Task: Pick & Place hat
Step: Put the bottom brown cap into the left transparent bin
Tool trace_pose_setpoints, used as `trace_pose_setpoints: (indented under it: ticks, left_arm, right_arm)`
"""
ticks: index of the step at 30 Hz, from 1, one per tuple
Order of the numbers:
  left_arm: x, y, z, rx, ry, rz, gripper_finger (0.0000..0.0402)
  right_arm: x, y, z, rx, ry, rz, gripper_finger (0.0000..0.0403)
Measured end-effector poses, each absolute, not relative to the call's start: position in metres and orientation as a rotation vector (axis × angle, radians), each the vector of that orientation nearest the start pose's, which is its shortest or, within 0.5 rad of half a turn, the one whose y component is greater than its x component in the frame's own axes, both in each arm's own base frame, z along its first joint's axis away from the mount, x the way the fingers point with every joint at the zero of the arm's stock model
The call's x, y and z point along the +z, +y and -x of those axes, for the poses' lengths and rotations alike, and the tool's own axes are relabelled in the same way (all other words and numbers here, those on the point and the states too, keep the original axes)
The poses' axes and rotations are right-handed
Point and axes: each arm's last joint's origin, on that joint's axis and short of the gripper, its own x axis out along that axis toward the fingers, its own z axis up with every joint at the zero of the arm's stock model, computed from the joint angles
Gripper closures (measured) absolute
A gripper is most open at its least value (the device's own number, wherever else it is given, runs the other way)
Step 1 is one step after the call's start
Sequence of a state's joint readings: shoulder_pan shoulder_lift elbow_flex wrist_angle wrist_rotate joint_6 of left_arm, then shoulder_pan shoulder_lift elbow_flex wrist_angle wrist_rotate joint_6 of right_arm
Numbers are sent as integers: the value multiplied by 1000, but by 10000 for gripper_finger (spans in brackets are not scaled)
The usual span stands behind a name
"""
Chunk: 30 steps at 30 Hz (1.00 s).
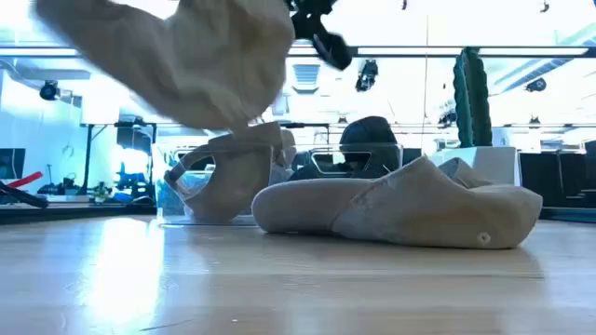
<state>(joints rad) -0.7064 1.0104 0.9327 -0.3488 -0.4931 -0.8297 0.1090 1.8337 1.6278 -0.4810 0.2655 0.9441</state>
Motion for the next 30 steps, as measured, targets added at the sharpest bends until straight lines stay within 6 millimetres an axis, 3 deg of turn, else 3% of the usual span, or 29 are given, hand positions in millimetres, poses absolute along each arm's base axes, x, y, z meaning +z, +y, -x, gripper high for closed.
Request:
trace_pose_setpoints:
  ticks: [3,6,9,13,16,21,26,30]
  left_arm:
    - [336,-125,-170,-29,370,543,310]
    - [336,-124,-169,-1,358,518,310]
    - [334,-124,-169,15,358,500,310]
    - [333,-123,-169,21,369,490,310]
    - [332,-123,-169,24,375,488,310]
    - [330,-122,-168,37,386,478,310]
    - [325,-122,-168,45,400,482,310]
    - [324,-122,-168,51,410,473,310]
  right_arm:
    - [325,10,-406,-648,360,-800,389]
    - [331,-19,-407,-746,243,-818,389]
    - [321,-45,-414,-785,215,-852,389]
    - [284,-67,-427,-872,294,-889,389]
    - [252,-73,-439,-869,372,-975,389]
    - [211,-65,-461,-860,507,-1078,390]
    - [206,-51,-474,-940,628,-969,387]
    - [220,-46,-477,-1016,705,-743,363]
